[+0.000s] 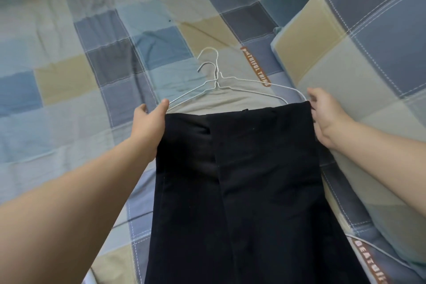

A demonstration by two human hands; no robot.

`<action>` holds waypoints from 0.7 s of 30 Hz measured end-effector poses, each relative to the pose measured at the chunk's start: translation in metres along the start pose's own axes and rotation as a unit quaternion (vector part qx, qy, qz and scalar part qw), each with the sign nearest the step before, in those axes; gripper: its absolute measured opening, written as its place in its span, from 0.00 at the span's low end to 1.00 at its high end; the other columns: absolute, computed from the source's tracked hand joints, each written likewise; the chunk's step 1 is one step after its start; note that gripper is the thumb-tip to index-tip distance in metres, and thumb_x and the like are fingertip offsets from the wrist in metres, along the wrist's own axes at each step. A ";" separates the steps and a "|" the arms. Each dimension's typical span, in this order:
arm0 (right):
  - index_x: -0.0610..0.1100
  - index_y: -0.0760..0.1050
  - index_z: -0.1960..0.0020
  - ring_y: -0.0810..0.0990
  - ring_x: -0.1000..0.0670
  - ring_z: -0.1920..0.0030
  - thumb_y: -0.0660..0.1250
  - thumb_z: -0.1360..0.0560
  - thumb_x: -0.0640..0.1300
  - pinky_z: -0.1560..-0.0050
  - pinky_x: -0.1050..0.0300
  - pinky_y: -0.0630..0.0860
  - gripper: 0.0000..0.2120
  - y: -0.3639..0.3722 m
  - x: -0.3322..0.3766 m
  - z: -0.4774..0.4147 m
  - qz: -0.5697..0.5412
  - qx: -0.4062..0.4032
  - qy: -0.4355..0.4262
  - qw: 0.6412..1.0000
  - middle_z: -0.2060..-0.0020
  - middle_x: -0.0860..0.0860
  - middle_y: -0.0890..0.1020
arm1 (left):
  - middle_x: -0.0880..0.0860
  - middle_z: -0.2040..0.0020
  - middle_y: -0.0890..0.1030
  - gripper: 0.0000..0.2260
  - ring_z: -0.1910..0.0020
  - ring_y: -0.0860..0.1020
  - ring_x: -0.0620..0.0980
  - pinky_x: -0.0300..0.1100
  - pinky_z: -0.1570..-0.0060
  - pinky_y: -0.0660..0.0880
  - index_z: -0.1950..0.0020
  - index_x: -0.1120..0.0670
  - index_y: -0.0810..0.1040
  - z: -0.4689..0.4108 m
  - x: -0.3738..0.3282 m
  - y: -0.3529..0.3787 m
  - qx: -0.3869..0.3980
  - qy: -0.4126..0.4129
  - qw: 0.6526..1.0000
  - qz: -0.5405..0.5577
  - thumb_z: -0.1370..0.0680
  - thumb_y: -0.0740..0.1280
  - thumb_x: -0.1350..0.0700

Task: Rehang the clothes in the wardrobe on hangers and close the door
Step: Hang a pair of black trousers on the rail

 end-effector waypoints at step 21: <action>0.46 0.70 0.30 0.74 0.47 0.34 0.52 0.18 0.52 0.28 0.51 0.61 0.21 -0.107 0.074 0.335 -0.199 -0.057 -0.044 0.977 0.43 0.46 0.78 | 0.50 0.47 0.83 0.12 0.45 0.80 0.47 0.44 0.37 0.73 0.48 0.49 0.79 0.233 -0.107 -0.146 0.039 -0.008 0.988 0.152 0.17 0.61 0.43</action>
Point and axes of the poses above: each hand's wrist, its own z-axis away from the middle knuckle, its own y-axis out of the palm, x = y × z, the point moved 6 cm from there along -z, towards the middle knuckle
